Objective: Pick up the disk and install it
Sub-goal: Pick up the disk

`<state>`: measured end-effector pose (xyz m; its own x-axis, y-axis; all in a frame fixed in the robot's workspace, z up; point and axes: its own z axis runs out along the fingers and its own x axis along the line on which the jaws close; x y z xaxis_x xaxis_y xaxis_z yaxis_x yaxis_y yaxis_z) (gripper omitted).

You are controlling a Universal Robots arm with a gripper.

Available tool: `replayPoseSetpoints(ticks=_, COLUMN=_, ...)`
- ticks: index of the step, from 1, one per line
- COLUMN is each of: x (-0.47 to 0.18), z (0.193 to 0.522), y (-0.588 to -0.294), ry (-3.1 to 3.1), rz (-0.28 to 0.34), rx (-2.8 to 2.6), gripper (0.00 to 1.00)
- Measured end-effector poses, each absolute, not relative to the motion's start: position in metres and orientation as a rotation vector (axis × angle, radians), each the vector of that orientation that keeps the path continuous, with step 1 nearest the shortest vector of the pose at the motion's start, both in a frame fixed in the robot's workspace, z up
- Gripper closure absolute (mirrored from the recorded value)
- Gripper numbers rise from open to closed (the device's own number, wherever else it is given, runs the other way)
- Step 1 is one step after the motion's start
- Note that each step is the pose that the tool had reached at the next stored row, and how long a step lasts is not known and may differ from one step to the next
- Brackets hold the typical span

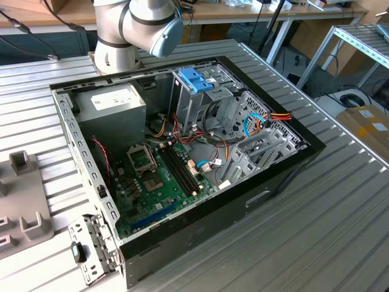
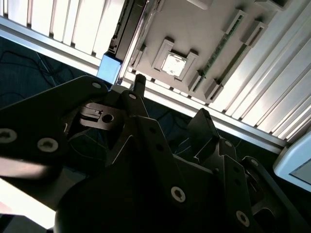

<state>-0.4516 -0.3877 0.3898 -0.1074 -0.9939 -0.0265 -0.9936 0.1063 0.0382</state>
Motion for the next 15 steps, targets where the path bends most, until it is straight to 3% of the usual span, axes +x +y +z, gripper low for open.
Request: replayPoseSetpoints(ticks=15, x=-0.4516, z=0.387, y=-0.3874, ry=-2.332, rz=-0.072, rx=2.095, gripper=0.38)
